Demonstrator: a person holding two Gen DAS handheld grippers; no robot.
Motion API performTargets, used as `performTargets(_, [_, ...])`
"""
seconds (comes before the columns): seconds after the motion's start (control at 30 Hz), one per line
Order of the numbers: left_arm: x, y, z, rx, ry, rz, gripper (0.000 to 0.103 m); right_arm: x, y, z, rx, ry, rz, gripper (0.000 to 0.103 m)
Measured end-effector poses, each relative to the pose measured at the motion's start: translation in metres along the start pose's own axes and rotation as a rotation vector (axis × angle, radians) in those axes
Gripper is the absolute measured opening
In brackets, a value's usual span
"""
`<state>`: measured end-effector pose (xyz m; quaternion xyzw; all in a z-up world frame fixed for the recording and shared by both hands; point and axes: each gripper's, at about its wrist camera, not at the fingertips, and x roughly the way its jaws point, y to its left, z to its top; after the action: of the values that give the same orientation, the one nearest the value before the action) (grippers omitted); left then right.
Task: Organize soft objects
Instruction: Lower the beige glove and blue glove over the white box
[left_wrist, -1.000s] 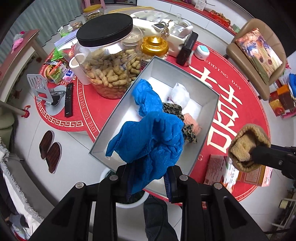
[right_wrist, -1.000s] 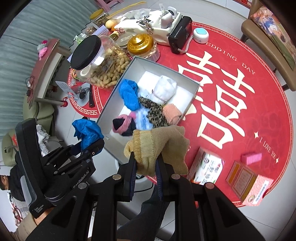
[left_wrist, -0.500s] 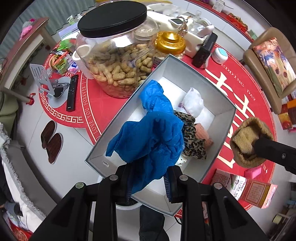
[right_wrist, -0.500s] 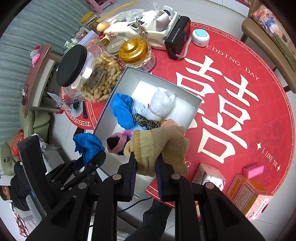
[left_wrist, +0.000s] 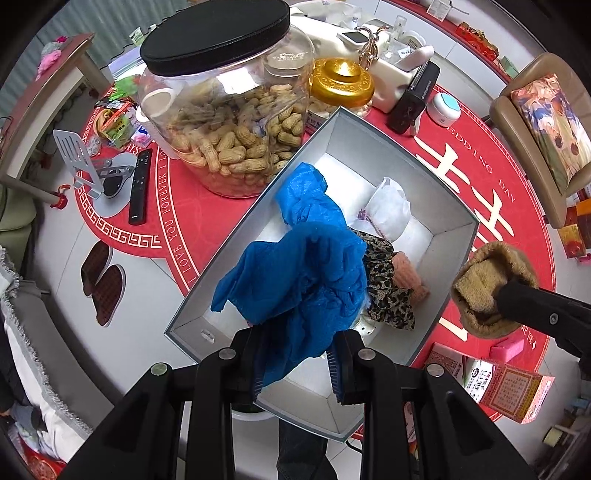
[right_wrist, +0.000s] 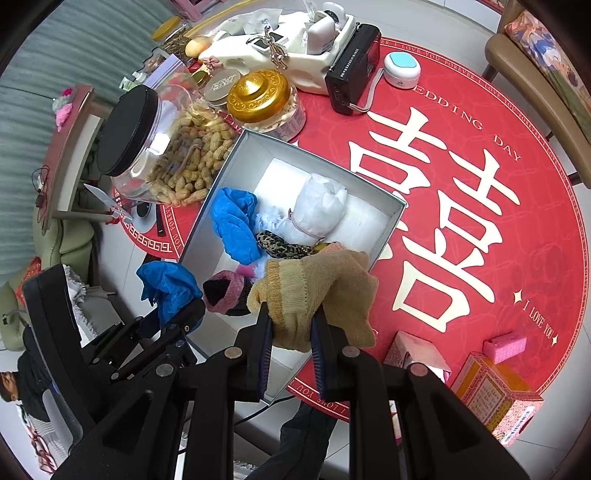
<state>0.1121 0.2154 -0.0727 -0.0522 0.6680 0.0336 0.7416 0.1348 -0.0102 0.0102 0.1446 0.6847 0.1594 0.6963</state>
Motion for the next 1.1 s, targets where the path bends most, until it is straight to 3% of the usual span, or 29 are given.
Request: performTargets(1.1, [0.013,-0.003,-0.001,0.003,0.034,0.005,0.029,0.014,-0.003,0.007,-0.03,0.032,-0.028,0.021])
